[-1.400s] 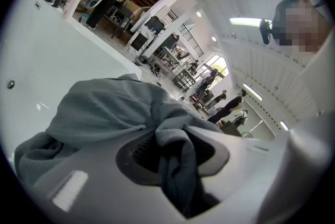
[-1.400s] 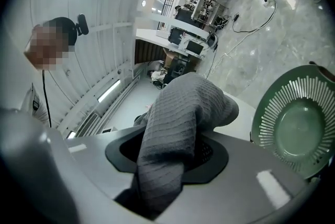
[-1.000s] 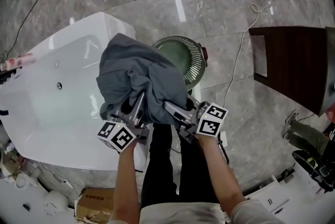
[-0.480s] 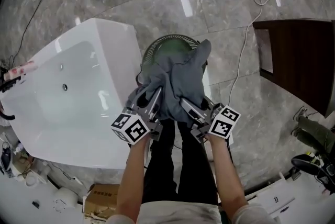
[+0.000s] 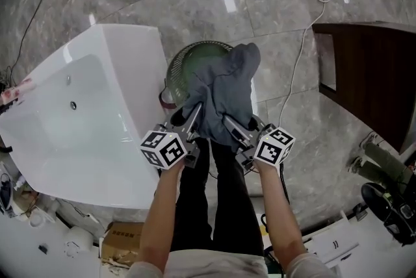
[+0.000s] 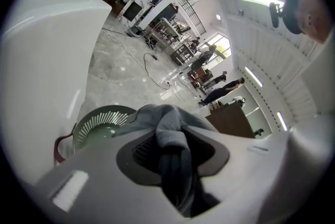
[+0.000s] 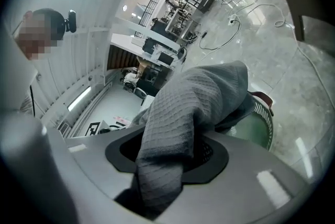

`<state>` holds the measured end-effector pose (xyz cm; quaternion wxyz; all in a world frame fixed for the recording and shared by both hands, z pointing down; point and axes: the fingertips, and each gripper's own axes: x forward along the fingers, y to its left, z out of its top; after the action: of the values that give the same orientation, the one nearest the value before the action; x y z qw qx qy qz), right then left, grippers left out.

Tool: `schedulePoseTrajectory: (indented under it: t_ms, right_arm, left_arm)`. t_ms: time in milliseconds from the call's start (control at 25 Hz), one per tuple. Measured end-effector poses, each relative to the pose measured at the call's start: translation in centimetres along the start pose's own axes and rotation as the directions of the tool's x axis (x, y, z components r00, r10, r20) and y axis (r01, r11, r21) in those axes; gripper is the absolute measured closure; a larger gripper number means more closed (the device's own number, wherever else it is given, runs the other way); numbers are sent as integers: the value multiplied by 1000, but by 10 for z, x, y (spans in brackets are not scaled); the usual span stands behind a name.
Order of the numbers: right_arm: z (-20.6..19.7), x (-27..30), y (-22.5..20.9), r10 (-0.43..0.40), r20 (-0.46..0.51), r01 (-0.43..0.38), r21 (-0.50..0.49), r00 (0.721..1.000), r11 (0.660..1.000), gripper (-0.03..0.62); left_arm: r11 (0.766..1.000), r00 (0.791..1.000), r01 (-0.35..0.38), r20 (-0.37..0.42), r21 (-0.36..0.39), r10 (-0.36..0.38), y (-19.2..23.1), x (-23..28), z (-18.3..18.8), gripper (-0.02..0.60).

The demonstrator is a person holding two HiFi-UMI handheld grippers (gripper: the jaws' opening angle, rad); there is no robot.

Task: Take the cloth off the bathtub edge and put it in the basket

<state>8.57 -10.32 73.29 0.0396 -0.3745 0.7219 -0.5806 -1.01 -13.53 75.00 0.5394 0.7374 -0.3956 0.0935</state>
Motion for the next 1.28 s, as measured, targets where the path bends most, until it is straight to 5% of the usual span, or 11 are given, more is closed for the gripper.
schedulePoseTrajectory:
  t_ms: [320, 680, 1280]
  right_arm:
    - [-30, 37, -58, -212, -228, 187, -129, 950, 974, 421]
    - [-45, 90, -101, -352, -410, 202, -365, 842, 909, 422]
    - [-61, 99, -181, -512, -428, 289, -485, 744, 825, 434]
  left_arm:
    - [982, 979, -159, -113, 103, 171, 56, 15, -24, 434]
    - [939, 934, -319, -128, 126, 334, 106, 36, -41, 440]
    - [915, 911, -376, -121, 142, 394, 137, 71, -64, 440]
